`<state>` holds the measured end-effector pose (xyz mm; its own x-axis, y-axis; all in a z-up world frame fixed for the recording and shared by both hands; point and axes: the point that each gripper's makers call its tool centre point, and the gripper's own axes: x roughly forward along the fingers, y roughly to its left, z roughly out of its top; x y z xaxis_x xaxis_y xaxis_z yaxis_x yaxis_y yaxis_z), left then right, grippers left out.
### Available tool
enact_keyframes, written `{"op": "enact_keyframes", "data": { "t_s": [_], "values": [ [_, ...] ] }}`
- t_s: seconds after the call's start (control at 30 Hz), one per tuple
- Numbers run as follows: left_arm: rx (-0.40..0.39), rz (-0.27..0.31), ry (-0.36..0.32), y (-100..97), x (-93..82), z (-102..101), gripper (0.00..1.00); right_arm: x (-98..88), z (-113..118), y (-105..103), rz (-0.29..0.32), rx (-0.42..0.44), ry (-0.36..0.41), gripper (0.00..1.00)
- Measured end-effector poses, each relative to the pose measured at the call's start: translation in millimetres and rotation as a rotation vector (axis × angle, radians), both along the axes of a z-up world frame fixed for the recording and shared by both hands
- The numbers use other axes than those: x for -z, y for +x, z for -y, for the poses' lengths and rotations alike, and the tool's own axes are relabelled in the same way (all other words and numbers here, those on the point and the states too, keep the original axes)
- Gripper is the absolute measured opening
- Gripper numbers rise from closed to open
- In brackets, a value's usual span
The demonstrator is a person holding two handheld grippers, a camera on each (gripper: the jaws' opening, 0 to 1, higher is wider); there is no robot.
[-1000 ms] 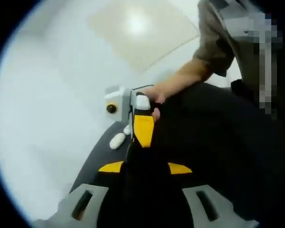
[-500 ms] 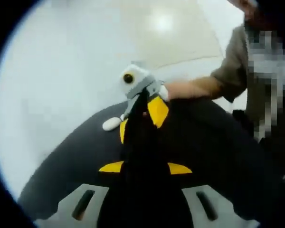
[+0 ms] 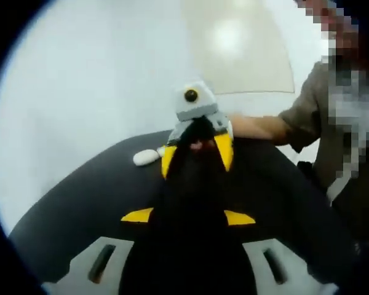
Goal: Pick up three earphones and place each one into its charging case using tactile feedback, ensure that each earphone is properly inserted and securely positioned inside the case.
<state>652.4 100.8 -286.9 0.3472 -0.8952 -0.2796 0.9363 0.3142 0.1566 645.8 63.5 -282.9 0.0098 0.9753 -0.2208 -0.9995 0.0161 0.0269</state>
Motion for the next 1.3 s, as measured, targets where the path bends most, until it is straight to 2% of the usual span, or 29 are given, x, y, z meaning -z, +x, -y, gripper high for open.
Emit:
{"op": "enact_keyframes", "data": {
  "t_s": [0.07,0.1,0.13,0.2,0.23,0.3,0.37,0.4,0.53,0.6,0.63,0.7,0.73,0.83,0.97,1.13,1.23,1.3],
  "values": [
    [-0.058,0.034,-0.108,9.5,-27.0,-12,0.39,4.3,-4,3,0.038,0.015,-0.019,0.41],
    [-0.108,0.041,-0.207,16.8,-47.8,-22,0.39,6.7,-6,2,0.052,0.016,-0.027,0.41],
    [-0.136,0.042,-0.263,20.9,-58.2,-27,0.39,9.1,-7,3,0.056,0.019,-0.033,0.41],
    [-0.236,0.020,-0.432,36.7,-81.9,-46,0.38,15.6,-9,5,0.069,0.018,-0.053,0.43],
    [-0.292,0.002,-0.467,46.0,-83.9,-56,0.37,18.4,-11,4,0.070,0.014,-0.054,0.45],
    [-0.377,-0.009,-0.453,59.4,-78.1,-73,0.33,26.1,-16,6,0.040,0.020,-0.069,0.48],
    [-0.424,0.012,-0.428,67.7,-74.8,-81,0.30,32.7,-17,9,0.060,0.034,-0.107,0.49],
    [-0.418,0.026,-0.420,67.0,-74.1,-79,0.29,33.9,-18,10,0.089,0.045,-0.120,0.50],
    [-0.396,0.046,-0.366,64.7,-65.2,-67,0.29,36.3,-25,11,0.105,0.064,-0.128,0.56],
    [-0.383,0.059,-0.289,63.7,-53.3,-63,0.29,37.1,-28,12,0.091,0.068,-0.133,0.56],
    [-0.388,0.065,-0.279,64.6,-51.3,-63,0.29,37.8,-29,11,0.081,0.065,-0.136,0.55],
    [-0.391,0.073,-0.259,65.6,-46.9,-62,0.29,37.9,-31,2,0.030,0.048,-0.130,0.38],
    [-0.390,0.075,-0.245,65.1,-44.4,-62,0.29,37.4,-28,1,0.076,0.061,-0.153,0.38],
    [-0.393,0.071,-0.238,64.5,-42.4,-65,0.29,31.1,-25,-6,0.064,0.055,-0.166,0.38],
    [-0.406,0.082,-0.248,62.4,-46.9,-72,0.29,26.3,-13,-9,0.101,0.110,-0.193,0.37],
    [-0.437,0.091,-0.276,65.9,-53.3,-81,0.29,14.8,18,-14,0.262,0.211,-0.238,0.37],
    [-0.445,0.096,-0.283,66.2,-55.1,-81,0.29,1.1,43,-18,0.367,0.311,-0.228,0.37],
    [-0.451,0.106,-0.273,66.8,-54.9,-81,0.29,-9.5,69,-13,0.404,0.422,-0.215,0.37]
  ]
}}
